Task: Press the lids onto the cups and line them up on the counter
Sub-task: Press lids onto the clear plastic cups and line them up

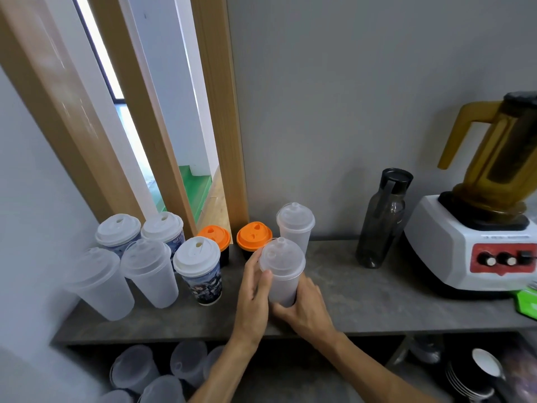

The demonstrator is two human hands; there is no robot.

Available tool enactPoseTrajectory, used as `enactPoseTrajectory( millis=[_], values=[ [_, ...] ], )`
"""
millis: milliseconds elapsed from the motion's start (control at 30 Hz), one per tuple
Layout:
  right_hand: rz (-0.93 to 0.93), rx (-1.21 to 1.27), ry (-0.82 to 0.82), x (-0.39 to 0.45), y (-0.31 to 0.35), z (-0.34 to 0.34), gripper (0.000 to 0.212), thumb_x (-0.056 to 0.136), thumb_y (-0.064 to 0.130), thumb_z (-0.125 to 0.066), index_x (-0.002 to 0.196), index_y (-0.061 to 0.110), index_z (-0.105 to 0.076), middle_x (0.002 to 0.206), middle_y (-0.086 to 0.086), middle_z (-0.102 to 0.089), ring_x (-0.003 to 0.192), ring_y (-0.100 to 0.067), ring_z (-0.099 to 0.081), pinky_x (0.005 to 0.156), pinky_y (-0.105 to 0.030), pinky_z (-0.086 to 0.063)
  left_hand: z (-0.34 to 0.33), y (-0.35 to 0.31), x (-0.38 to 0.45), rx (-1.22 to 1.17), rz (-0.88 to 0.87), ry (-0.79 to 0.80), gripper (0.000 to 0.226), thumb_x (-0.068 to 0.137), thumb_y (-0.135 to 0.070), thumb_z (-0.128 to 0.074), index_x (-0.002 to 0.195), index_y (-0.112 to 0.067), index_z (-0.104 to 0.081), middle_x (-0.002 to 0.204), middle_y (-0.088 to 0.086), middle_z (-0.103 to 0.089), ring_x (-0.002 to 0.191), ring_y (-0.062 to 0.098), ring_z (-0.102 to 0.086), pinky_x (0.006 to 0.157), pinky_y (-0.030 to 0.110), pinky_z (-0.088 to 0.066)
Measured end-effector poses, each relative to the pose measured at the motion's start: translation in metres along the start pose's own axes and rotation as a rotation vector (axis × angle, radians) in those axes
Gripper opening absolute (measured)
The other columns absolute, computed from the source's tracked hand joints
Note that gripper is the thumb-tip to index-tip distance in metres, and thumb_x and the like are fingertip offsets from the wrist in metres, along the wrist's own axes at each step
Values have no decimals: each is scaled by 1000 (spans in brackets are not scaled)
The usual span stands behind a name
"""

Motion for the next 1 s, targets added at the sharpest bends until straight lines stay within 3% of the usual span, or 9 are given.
enactPoseTrajectory(
  millis=[100,200,367,500,600,700,867,1000],
  values=[
    [3,4,6,-2,4,2,80,69,67,-79,136,52,-37,133,26,-55,123,-1,-55,106,-41,-50,1,-8,-2,107,-27,19,49,97,-42,-54,144,-38,-40,143,-23,-48,133,-2,-44,109,26,-40],
    [0,-7,-1,-4,9,3,86,68,80,-72,140,50,-36,137,26,-53,126,0,-53,109,-42,-48,-3,-9,-6,196,-42,-4,68,86,-45,-72,143,-44,-35,142,-29,-45,132,-6,-42,106,22,-40],
    [-11,-36,0,-7,13,4,85,70,80,-68,141,47,-35,142,20,-52,130,-2,-51,114,-41,-42,-6,4,-4,78,33,-86,77,73,-55,-75,139,-48,-36,140,-24,-49,130,4,-49,107,42,-47],
    [-24,77,110,-10,14,10,77,75,65,-77,139,50,-38,138,25,-53,128,-2,-54,109,-38,-48,-5,1,-2,74,24,-51,74,73,-52,-75,137,-46,-38,138,-23,-51,129,6,-51,106,43,-47],
    [-58,388,104,-17,30,36,47,90,35,-66,133,44,-50,133,19,-61,124,-4,-59,99,-25,-54,-5,1,-1,64,16,-39,74,75,-46,-76,139,-40,-39,138,-19,-52,128,7,-52,105,42,-48],
    [-61,615,1,-18,53,59,38,98,42,-49,133,30,-57,129,18,-65,119,2,-60,85,-10,-51,-7,2,-1,58,5,-38,72,78,-41,-75,140,-36,-39,138,-20,-52,128,6,-51,105,40,-48],
    [-124,652,-75,-20,62,45,53,89,52,-45,137,29,-50,131,18,-59,109,8,-62,76,-6,-51,-7,1,-2,75,-17,-49,74,76,-47,-73,140,-36,-38,137,-23,-51,127,4,-51,104,37,-48],
    [-193,583,17,-13,58,53,30,104,40,-43,129,30,-55,127,17,-62,112,2,-62,76,-13,-53,-5,-6,1,166,-63,5,66,84,-44,-72,138,-41,-35,138,-28,-47,128,-1,-48,101,26,-48]
  ],
)
Point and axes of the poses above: each hand's wrist, its own x-axis towards the middle knuckle, its own z-axis out of the back of the hand, y = z × x, the point moved 7 cm from there along x, towards the middle knuckle
